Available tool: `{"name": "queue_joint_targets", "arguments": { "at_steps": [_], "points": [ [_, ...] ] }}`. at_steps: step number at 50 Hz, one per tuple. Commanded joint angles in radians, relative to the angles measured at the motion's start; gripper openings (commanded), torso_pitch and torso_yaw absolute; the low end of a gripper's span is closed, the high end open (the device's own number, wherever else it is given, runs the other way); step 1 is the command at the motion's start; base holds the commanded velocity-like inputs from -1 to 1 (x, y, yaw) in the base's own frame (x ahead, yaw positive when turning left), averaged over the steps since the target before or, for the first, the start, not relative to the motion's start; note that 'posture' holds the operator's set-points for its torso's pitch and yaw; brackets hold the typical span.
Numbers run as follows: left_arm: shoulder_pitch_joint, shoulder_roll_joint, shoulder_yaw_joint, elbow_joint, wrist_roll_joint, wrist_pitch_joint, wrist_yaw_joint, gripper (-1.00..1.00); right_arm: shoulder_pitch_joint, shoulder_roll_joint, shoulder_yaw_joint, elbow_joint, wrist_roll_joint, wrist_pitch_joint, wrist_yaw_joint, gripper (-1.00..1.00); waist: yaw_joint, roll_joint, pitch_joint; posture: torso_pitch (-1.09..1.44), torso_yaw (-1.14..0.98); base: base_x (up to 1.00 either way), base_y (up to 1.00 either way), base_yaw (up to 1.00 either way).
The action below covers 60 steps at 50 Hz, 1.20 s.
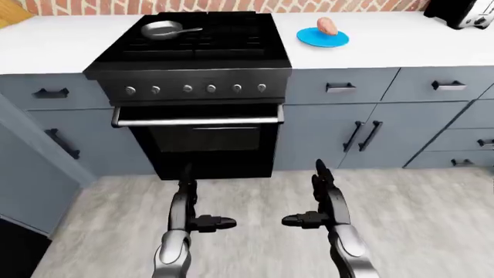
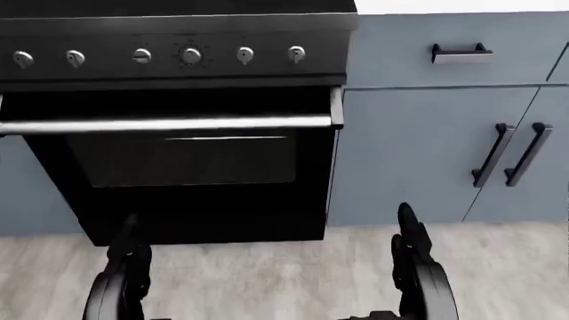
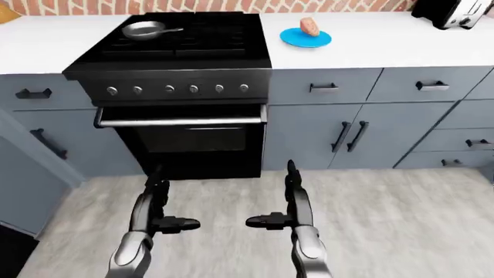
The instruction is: Pick the sweet potato from the plate and place it in the pan.
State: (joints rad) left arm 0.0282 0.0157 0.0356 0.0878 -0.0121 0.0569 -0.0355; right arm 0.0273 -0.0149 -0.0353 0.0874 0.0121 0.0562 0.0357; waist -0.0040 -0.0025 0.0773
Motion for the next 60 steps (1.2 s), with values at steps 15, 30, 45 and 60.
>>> {"name": "queue_joint_targets", "arguments": {
  "at_steps": [15,30,45,60],
  "points": [
    [-0.011,0.000,-0.001,-0.105,-0.001,-0.060,0.004,1.00,-0.020,-0.005,0.000,-0.085,-0.012,-0.052,0.001,1.00,0.009,-0.004,-0.079,0.00,0.00,0.00,0.00,0.00],
    [-0.090,0.010,0.013,-0.328,0.009,0.193,0.033,1.00,-0.071,-0.016,-0.007,-0.388,-0.079,0.282,-0.023,1.00,0.011,-0.005,-0.092,0.00,0.00,0.00,0.00,0.00],
    [-0.324,0.069,0.067,-0.587,-0.065,0.654,0.058,1.00,-0.281,-0.068,-0.042,-0.705,-0.141,0.798,0.021,1.00,0.011,-0.003,-0.085,0.00,0.00,0.00,0.00,0.00],
    [-0.519,0.127,0.130,-0.682,-0.177,0.893,0.113,1.00,-0.496,-0.149,-0.042,-0.878,-0.187,1.157,0.059,1.00,0.012,-0.002,-0.071,0.00,0.00,0.00,0.00,0.00]
  ]
}}
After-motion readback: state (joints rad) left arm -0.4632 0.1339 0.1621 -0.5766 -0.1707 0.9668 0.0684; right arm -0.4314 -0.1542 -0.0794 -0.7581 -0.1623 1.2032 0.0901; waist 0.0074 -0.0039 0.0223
